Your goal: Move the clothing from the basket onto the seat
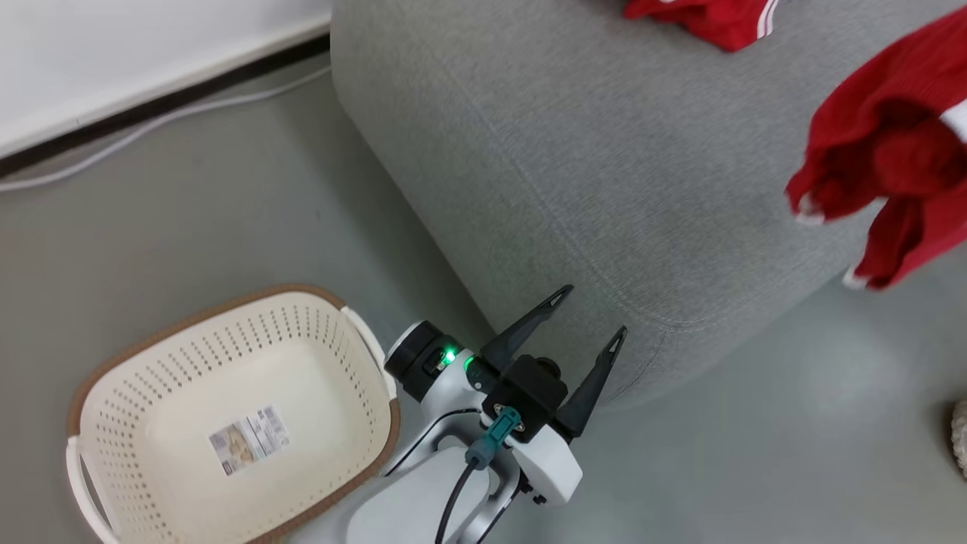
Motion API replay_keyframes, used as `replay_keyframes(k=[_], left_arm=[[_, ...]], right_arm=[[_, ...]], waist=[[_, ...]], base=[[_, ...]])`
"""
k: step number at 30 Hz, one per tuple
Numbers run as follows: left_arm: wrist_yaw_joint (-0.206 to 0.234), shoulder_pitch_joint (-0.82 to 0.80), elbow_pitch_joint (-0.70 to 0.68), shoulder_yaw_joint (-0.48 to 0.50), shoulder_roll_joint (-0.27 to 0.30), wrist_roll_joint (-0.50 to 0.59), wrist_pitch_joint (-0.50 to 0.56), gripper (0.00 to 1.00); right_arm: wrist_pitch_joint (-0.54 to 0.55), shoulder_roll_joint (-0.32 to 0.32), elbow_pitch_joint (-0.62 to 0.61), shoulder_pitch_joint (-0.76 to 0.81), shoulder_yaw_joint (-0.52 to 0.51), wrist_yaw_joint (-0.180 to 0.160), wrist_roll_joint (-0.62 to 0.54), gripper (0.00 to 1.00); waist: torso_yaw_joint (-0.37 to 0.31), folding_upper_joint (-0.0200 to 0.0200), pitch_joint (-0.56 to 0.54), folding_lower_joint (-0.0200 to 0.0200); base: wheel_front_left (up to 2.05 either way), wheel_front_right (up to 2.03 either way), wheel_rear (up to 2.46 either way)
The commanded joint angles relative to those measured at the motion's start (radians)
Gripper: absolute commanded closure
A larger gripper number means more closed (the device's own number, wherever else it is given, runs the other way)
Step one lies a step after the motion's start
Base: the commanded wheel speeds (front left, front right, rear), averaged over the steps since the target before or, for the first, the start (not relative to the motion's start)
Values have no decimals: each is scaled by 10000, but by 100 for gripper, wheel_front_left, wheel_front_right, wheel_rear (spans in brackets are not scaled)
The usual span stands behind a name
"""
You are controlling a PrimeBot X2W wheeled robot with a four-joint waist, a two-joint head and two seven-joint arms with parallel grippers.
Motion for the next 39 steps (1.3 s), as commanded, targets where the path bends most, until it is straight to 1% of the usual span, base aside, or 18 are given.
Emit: replay_keyframes(k=[1,9,15,16,17,21,23,28,30,35,37,39], left_arm=[[123,-480,-132,100,-57,1,-51,0],[595,-1637,243,-1143,-57,-306,-51,0],[978,-2230,335,-1945,-57,-642,-51,0],[978,-2230,335,-1945,-57,-642,-51,0],[1025,-2326,311,-2054,-57,-671,-51,0],[1324,-2611,210,-2341,-57,-763,-51,0],[1472,-2662,190,-2445,-57,-791,-51,0],[1547,-2681,155,-2697,-57,-773,-51,0],[1577,-2588,165,-2752,-57,-787,-51,0],[1719,-2392,46,-2813,-57,-720,-51,0],[1772,-2365,-57,-2822,-57,-676,-51,0],[1720,-2316,-134,-2825,-57,-538,-51,0]], right_arm=[[-53,-543,-39,-221,-104,27,-101,100],[-53,-1378,1186,-1967,-526,27,-497,100],[-53,-2095,2457,-3212,-754,27,-738,100],[-53,-2095,2457,-3212,-754,27,-738,100],[-53,-2274,2651,-3377,-823,27,-781,100],[-53,-2875,3558,-4048,-1495,27,-750,100],[-53,-3004,3926,-4375,-1939,27,-415,100],[-53,-3582,4624,-4873,-2790,27,-36,100],[-53,-3633,4876,-5063,-3026,27,49,100],[-53,-3377,5530,-5505,-3265,27,437,100],[-53,-3342,5871,-5568,-3092,27,634,100],[-53,-3308,6494,-5526,-2774,27,1035,100]], waist=[[323,0,694,0],[858,0,2309,0],[1282,0,3170,0],[1282,0,3170,0],[1380,0,3306,0],[1715,0,3853,0],[1910,0,4046,0],[2427,0,4498,0],[2609,0,4678,0],[3062,0,5123,0],[3312,0,5196,0],[3586,0,5205,0]], base=[[0,0,0],[0,0,0],[0,0,0],[0,0,0],[0,0,0],[0,0,0],[0,0,0],[0,0,0],[0,0,0],[0,0,0],[0,0,0],[0,0,0]])
